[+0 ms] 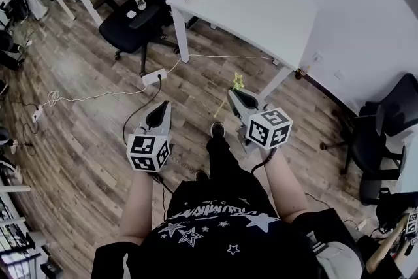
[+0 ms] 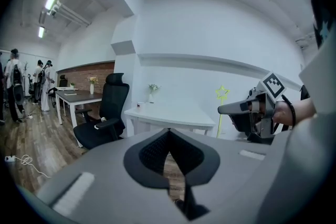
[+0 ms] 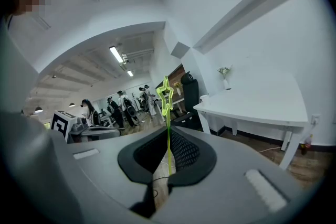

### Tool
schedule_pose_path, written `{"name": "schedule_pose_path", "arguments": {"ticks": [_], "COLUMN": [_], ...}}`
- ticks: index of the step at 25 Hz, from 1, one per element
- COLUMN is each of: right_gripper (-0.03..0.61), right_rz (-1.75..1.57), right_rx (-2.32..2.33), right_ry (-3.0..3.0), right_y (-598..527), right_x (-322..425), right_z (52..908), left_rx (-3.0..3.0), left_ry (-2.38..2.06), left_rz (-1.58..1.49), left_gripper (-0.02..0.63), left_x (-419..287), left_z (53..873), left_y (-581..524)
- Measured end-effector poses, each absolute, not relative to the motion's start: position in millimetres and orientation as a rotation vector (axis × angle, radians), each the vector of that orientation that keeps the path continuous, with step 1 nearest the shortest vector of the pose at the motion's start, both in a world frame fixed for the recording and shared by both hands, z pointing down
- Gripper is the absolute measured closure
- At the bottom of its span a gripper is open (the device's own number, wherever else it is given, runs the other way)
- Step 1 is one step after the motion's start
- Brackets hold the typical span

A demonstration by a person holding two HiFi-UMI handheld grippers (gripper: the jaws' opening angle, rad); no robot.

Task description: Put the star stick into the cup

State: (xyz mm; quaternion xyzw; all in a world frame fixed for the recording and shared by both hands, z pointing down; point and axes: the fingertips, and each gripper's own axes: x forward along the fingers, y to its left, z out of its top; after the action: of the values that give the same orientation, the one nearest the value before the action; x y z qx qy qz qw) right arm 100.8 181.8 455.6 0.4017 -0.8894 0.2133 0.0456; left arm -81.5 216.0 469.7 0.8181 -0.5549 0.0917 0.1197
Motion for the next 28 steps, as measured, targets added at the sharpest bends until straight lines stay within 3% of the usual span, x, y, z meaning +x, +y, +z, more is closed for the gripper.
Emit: {"name": "schedule_pose_path", "arguments": {"ticks": [28], "right_gripper": [0.548], "right_rz": [0.715], "right_rx": [1.045], "right_ry": [-2.8], "right_y": [-120.5], "right_x": [77.8], "right_z": [447.5], "left_rx": [2.331], "left_ry": [-1.692], "left_rz": [0.29], "left_gripper": [0.611], "left_x": [-83.2], "left_z": [457.9], "left_y": [-63.1]}}
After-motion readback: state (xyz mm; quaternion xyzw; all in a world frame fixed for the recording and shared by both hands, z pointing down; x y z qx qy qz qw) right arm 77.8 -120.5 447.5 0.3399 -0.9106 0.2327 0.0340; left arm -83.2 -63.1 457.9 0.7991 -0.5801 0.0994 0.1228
